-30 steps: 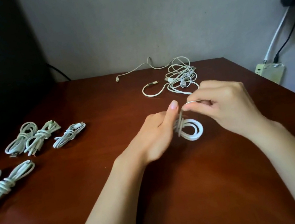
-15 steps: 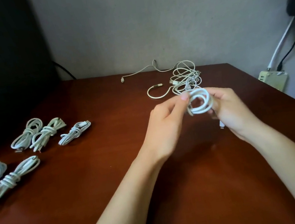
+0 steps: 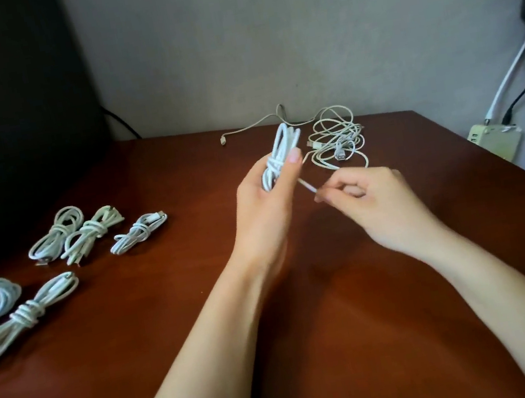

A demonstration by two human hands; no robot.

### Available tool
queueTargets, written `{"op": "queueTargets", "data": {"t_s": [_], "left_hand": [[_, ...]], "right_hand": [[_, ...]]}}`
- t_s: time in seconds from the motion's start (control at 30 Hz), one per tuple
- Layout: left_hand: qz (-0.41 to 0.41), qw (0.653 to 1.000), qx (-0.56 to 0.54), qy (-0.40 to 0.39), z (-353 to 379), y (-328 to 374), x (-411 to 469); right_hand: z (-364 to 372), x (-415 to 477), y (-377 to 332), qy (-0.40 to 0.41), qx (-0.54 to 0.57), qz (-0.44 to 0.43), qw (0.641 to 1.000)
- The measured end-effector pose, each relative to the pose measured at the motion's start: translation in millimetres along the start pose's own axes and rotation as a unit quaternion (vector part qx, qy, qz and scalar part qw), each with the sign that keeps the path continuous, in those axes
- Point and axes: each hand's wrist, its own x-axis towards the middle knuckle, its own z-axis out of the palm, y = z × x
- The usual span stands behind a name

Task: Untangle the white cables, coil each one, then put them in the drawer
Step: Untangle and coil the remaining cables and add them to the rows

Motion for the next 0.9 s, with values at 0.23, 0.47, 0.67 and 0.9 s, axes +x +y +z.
{"op": "queueTargets", "data": {"t_s": [0.23,0.47,0.67,0.9], "left_hand": [[-0.130,0.991,0.006,0.010,-8,-9,3],[-0.172,0.980,0.092,-0.041,-10,-14,1],[-0.194,0.980,-0.006,-0.035,-9,-8,3],[-0.172,0.983,-0.048,-0.043,-6,-7,1]], "right_hand": [[-5,-14,-9,-0.038,-0.229,-0.081,0.969],[-1,-17,-8,-0.013,-0.313,-0.217,0.925],[-6,-18,-11,0.017,-0.236,-0.226,0.945],[-7,-21,-14,0.012,-0.187,-0.241,0.952]]}}
